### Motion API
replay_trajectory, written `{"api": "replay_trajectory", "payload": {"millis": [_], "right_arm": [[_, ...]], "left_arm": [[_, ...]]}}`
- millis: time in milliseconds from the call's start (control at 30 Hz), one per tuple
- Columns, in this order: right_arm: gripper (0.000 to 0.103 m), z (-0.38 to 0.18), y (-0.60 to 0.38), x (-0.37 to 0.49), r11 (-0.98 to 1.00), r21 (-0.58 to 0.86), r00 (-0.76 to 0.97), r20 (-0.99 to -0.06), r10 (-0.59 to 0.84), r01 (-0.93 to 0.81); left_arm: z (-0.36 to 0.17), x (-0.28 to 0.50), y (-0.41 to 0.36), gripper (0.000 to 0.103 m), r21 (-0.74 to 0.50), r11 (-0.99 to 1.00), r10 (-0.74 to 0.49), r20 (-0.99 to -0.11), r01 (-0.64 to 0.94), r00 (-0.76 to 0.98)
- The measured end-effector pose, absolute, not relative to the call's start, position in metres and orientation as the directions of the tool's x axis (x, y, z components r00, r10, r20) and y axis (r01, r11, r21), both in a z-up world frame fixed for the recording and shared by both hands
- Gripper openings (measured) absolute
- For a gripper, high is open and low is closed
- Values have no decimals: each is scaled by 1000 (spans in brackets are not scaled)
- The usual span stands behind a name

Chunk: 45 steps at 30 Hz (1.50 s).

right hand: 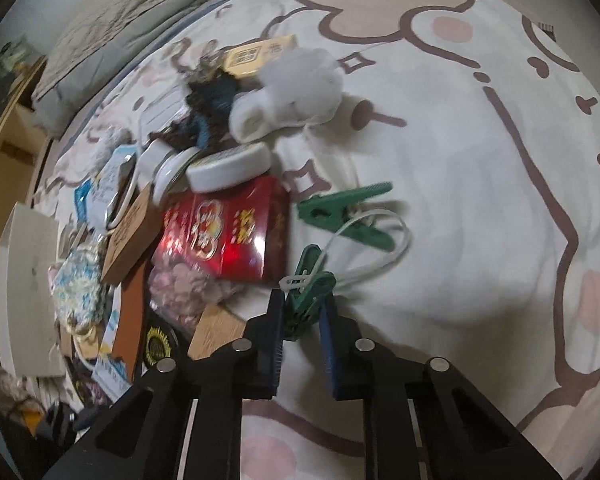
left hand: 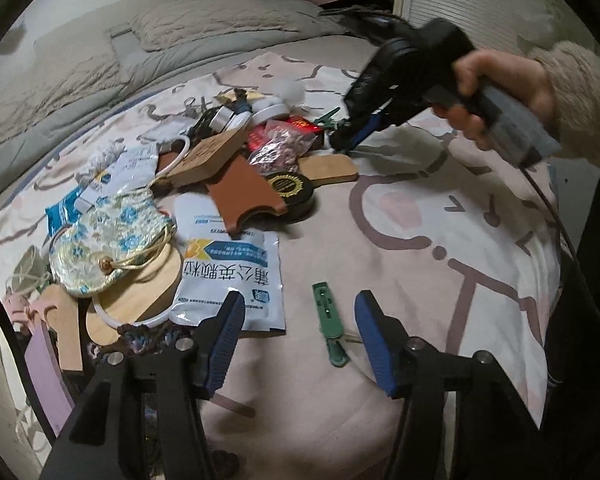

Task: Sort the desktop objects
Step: 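Lift the green clothespin with the left tool while the right tool grasps another clothespin, then carry the clothespins toward the white box with both tools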

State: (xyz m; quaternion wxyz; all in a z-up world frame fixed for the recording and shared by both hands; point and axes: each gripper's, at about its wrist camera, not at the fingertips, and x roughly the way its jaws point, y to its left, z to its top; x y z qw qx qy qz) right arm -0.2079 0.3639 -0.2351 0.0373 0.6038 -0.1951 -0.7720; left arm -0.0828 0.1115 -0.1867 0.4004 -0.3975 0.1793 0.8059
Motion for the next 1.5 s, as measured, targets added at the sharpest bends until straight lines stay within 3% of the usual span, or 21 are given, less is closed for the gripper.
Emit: {"api": "replay_trajectory", "payload": {"millis": [133, 600, 967, 1500], "right_arm": [[10, -231, 361, -196, -918, 365, -272, -909, -316, -153], [10, -210, 344, -158, -936, 341, -287, -908, -305, -86], [10, -213, 325, -110, -905, 422, -173, -897, -406, -63], [10, -224, 292, -77, -938, 344, -125, -929, -347, 44]], "left_arm": [[-190, -82, 112, 57, -40, -610, 507, -787, -791, -351], [-198, -76, 127, 57, -38, -572, 487, -820, -819, -301], [-202, -85, 131, 37, -87, -594, 475, -840, -800, -261], [-207, -86, 131, 15, -108, -595, 469, -851, -796, -235]]}}
